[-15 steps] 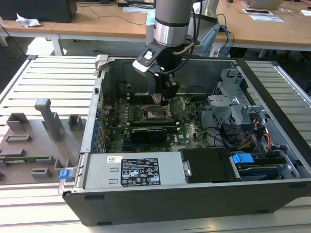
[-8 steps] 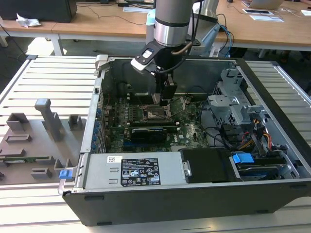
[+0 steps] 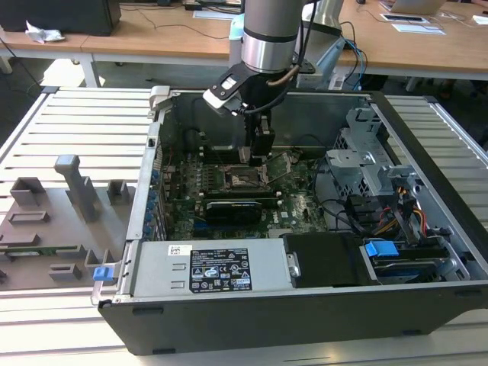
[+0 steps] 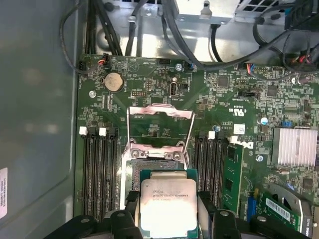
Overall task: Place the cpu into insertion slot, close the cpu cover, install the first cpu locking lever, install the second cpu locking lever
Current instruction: 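Place the cpu into insertion slot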
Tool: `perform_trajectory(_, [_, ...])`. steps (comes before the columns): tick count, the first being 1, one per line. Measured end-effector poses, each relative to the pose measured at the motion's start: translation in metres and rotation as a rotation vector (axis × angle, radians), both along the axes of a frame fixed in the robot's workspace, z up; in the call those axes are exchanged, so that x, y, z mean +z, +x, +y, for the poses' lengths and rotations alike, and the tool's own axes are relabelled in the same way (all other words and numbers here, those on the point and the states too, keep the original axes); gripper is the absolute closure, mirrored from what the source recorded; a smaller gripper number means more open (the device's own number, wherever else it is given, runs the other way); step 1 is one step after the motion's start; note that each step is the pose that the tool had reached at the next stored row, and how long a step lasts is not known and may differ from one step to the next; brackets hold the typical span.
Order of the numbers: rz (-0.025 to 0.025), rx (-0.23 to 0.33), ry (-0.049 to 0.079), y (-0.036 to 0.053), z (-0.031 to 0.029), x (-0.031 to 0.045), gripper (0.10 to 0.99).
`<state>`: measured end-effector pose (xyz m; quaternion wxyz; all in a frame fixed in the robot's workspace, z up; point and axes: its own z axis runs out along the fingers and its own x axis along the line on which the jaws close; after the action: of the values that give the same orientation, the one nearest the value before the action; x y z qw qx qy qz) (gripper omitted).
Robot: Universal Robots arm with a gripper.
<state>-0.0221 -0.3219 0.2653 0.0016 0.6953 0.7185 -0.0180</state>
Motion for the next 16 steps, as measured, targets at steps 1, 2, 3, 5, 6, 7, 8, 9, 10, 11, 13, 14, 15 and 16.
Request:
perform_trajectory(1, [0.0000, -0.016, -0.001, 0.0000, 0.0000, 0.0000, 0.541])
perform_trajectory(2, [0.0000, -0.032, -0.002, 0.0001, 0.0000, 0.0000, 0.541])
perform_trajectory(3, [0.0000, -0.048, -0.002, 0.0001, 0.0000, 0.0000, 0.541])
perform_trajectory(5, [0.0000, -0.078, -0.004, 0.0001, 0.0000, 0.0000, 0.541])
perform_trajectory(6, [0.0000, -0.089, -0.004, 0.0001, 0.0000, 0.0000, 0.541])
perform_trajectory(7, [0.0001, -0.097, -0.004, 0.0001, 0.0000, 0.0000, 0.541])
perform_trajectory(8, [0.0000, -0.104, -0.005, 0.0001, 0.0000, 0.0000, 0.541])
perform_trajectory(9, [0.0000, -0.115, -0.005, 0.0001, 0.0000, 0.0000, 0.541])
perform_trajectory(10, [0.0000, -0.131, -0.006, 0.0001, 0.0000, 0.0000, 0.541])
perform_trajectory(11, [0.0000, -0.140, -0.006, 0.0001, 0.0000, 0.0000, 0.541])
perform_trajectory(13, [0.0000, -0.161, -0.007, 0.0001, 0.0000, 0.0000, 0.541])
perform_trajectory(14, [0.0000, -0.168, -0.007, 0.0002, 0.0000, 0.0000, 0.541])
perform_trajectory(15, [0.0000, -0.176, -0.008, 0.0002, 0.0000, 0.0000, 0.541])
perform_trajectory(16, [0.0000, -0.189, -0.008, 0.0002, 0.0000, 0.0000, 0.541])
